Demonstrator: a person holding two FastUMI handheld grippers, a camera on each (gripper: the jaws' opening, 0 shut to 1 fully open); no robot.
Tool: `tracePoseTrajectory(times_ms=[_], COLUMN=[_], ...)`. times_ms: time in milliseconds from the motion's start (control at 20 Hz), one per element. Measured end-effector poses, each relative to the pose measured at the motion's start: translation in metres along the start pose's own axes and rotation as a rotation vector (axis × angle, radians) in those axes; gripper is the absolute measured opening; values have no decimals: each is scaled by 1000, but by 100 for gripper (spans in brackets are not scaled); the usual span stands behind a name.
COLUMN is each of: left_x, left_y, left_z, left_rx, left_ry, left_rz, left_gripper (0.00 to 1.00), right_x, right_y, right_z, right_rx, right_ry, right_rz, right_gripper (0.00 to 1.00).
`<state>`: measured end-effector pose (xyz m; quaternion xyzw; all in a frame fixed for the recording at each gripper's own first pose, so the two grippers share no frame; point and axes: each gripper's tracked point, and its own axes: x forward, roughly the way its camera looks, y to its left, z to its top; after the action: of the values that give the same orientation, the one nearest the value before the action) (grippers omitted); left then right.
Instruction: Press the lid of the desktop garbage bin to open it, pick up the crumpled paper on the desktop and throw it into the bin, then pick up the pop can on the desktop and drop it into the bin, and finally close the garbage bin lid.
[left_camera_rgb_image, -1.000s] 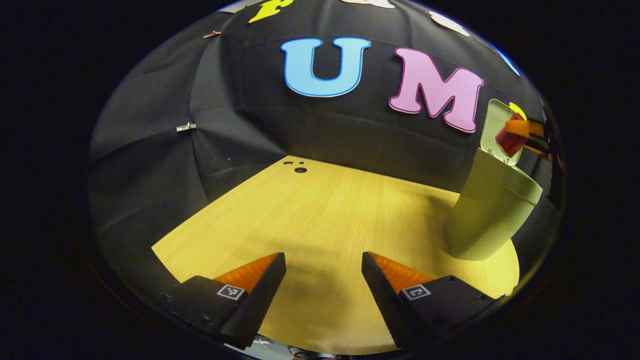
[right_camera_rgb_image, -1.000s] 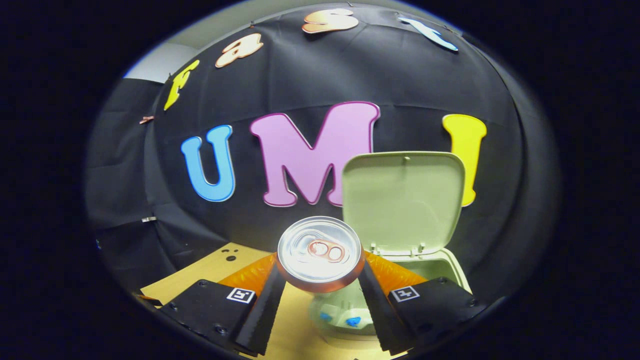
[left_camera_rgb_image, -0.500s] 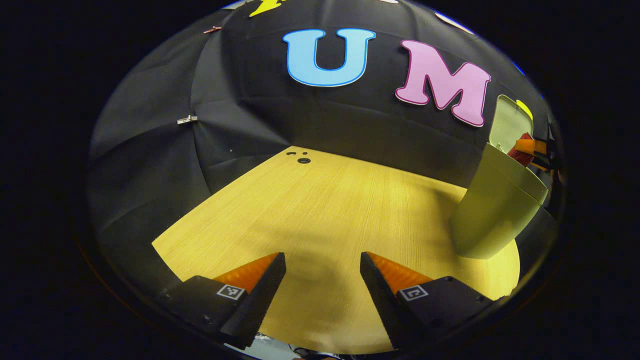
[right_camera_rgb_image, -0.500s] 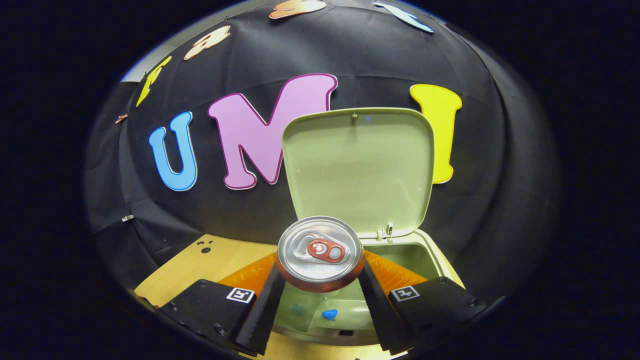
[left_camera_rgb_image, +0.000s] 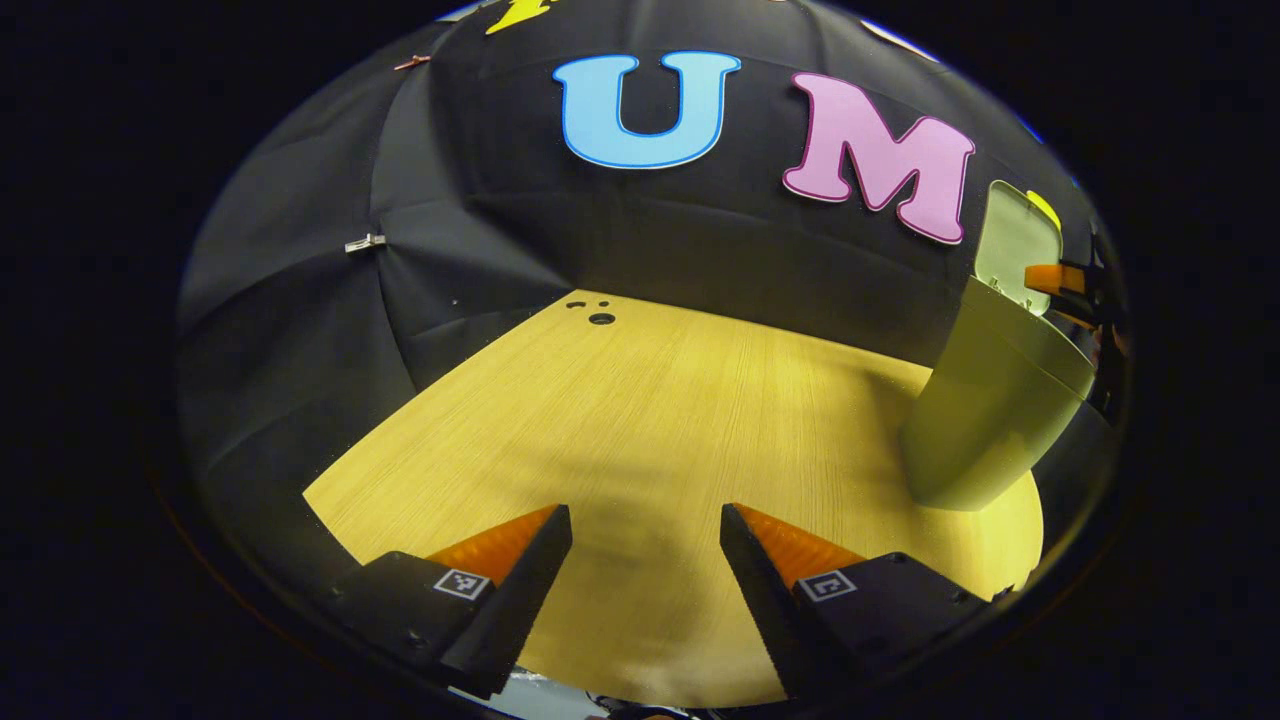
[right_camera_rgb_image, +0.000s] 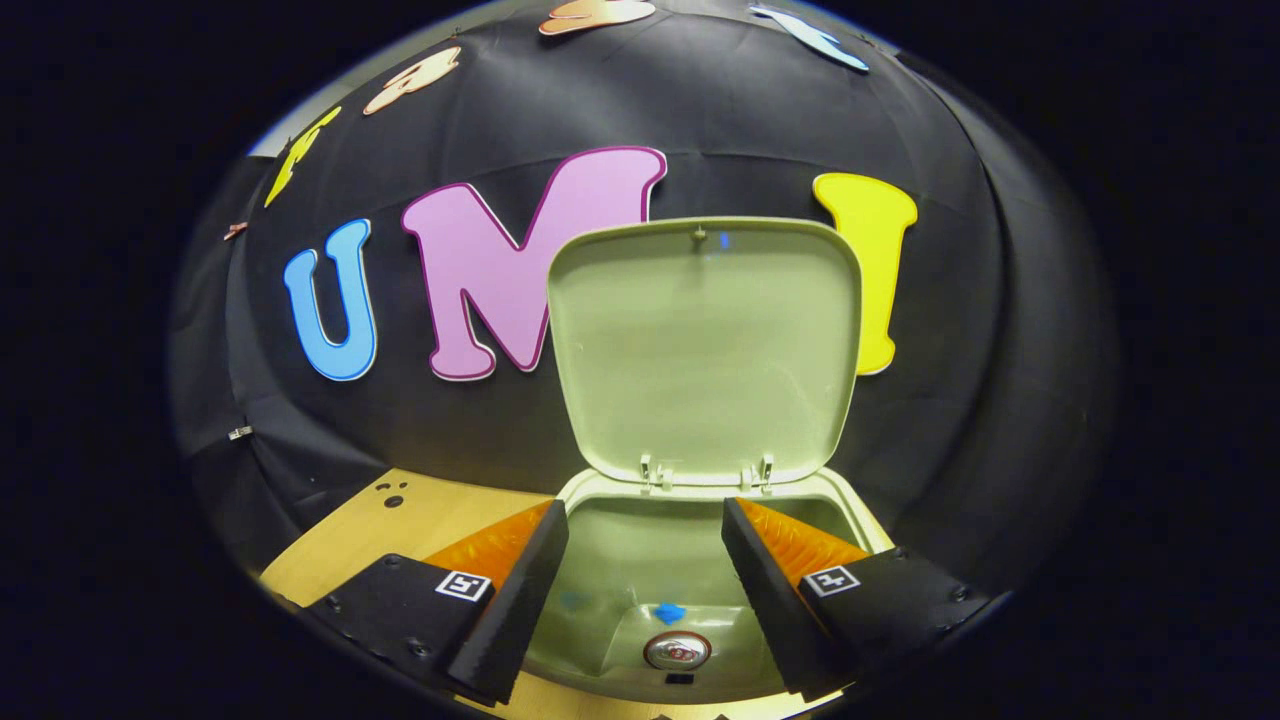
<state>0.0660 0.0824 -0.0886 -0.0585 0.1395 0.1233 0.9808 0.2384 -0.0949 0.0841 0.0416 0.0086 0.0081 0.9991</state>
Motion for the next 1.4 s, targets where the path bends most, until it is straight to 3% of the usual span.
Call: tracePoseTrajectory(times_ms=[200,400,850,1400], left_x=[-2,-4,-12,-31], left_y=[10,20,13,22], left_z=[-1,-16,-37,-46], left_rx=[-27,-36,-75,-97], left_ry=[-1,18,46,41], left_rz=[14,43,50,114], left_gripper=[96,96,96,96], right_x=[-5,-7,1,55], right_y=[1,-6,0,-41], right_z=[47,99,188,185], right_rx=[-25,-112,-140,7], right_ry=[-77,-171,-351,-336], right_rz=[4,-43,-59,-140], right_gripper=[97,96,96,95])
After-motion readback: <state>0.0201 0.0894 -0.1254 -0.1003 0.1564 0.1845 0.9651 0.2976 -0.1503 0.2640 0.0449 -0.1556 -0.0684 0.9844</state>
